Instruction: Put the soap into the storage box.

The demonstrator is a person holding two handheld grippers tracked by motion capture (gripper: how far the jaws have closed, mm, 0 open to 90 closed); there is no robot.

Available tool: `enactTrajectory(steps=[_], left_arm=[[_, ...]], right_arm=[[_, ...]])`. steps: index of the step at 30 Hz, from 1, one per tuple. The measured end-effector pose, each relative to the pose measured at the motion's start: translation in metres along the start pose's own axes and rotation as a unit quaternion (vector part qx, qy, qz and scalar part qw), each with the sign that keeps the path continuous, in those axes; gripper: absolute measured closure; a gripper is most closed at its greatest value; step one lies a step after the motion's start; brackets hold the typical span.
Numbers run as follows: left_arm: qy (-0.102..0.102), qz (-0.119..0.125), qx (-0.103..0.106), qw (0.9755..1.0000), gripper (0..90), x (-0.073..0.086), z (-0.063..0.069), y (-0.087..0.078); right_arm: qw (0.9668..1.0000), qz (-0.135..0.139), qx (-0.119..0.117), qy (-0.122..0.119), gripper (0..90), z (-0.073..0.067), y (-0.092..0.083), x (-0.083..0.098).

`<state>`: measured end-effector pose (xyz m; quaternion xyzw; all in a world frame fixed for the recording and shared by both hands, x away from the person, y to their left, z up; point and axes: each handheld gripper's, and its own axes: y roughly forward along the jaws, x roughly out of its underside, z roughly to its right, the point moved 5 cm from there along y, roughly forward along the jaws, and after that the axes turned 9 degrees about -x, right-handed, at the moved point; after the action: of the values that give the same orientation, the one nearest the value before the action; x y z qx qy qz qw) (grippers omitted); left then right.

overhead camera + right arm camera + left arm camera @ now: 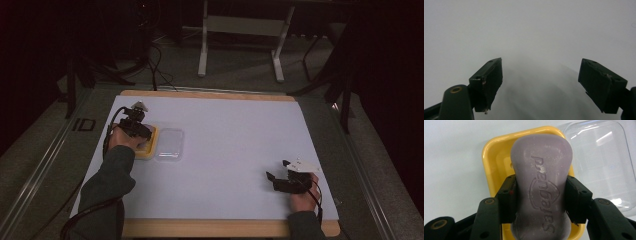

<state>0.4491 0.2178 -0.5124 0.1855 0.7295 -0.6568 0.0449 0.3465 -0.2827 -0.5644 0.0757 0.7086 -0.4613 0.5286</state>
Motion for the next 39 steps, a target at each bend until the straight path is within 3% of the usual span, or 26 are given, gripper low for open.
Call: enactTrajectory(steps=[19, 39], left_arm=[[-0.03, -0.011, 0.003, 0.9995, 49.8, 0.008, -0.004, 0.015], [-0.036, -0.015, -0.003, 0.9992, 49.8, 0.01, -0.001, 0.024]], right_arm=[[1.0, -0.001, 0.0, -0.001, 19.3, 0.0, 0.0, 0.0], [1.0, -0.003, 0.0, -0.001, 19.3, 0.0, 0.0, 0.0]])
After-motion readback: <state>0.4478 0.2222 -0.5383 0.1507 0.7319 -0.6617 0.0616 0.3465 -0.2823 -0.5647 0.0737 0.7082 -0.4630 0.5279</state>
